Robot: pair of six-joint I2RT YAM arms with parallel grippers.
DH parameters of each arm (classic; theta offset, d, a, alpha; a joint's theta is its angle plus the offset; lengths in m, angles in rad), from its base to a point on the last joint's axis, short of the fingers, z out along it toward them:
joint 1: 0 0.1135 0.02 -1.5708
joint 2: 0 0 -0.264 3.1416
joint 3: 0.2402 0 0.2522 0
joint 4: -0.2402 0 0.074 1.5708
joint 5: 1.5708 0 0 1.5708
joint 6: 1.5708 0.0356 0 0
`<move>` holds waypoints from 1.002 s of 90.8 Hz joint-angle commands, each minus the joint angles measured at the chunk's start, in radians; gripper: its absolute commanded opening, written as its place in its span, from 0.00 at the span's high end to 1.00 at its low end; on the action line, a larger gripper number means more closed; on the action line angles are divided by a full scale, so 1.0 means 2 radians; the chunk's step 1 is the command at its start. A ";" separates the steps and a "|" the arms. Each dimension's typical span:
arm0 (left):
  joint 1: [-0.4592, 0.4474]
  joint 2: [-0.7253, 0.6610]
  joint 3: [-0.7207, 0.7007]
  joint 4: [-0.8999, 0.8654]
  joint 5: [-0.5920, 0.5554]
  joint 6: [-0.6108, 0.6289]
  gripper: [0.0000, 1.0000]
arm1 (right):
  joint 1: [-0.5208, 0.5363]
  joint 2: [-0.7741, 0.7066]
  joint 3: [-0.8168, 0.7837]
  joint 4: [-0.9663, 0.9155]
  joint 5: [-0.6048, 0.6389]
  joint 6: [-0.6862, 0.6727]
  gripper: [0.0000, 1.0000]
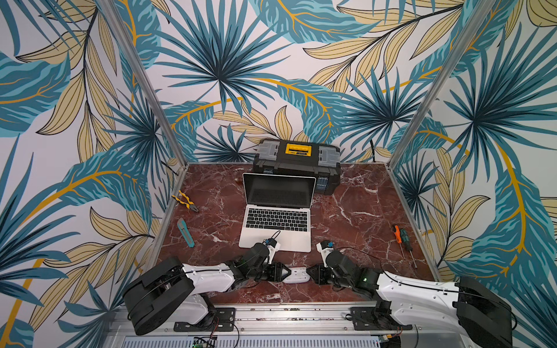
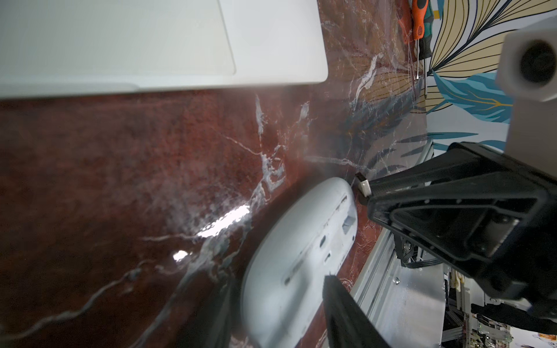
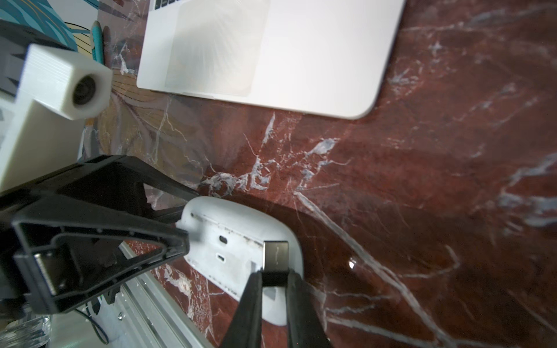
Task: Remove the wireless mouse receiver from the laptop
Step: Insert the USB plug into the mouse.
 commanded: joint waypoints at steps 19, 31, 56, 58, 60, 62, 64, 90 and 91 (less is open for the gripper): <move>-0.002 -0.031 0.010 -0.068 -0.031 0.014 0.46 | -0.004 -0.011 0.063 -0.097 0.028 -0.136 0.99; -0.001 -0.063 0.004 -0.095 -0.035 0.016 0.46 | -0.003 -0.002 0.091 -0.119 0.008 -0.215 0.99; -0.001 -0.130 -0.010 -0.143 -0.062 0.015 0.46 | -0.006 0.041 0.172 -0.136 0.000 -0.444 0.99; 0.000 -0.131 -0.010 -0.144 -0.063 0.015 0.46 | -0.006 0.050 0.182 -0.144 -0.003 -0.472 0.99; -0.001 -0.131 -0.010 -0.144 -0.063 0.016 0.46 | -0.005 0.059 0.191 -0.152 -0.005 -0.493 0.99; -0.001 -0.130 -0.010 -0.143 -0.064 0.015 0.46 | -0.006 0.067 0.197 -0.158 -0.005 -0.513 0.99; 0.000 -0.129 -0.011 -0.142 -0.063 0.015 0.46 | -0.006 0.073 0.204 -0.167 -0.006 -0.536 0.99; 0.000 -0.131 -0.020 -0.134 -0.055 0.011 0.45 | -0.009 0.135 0.243 -0.301 -0.026 -0.703 1.00; 0.000 -0.130 -0.020 -0.135 -0.055 0.011 0.45 | -0.008 0.135 0.241 -0.304 -0.024 -0.708 0.99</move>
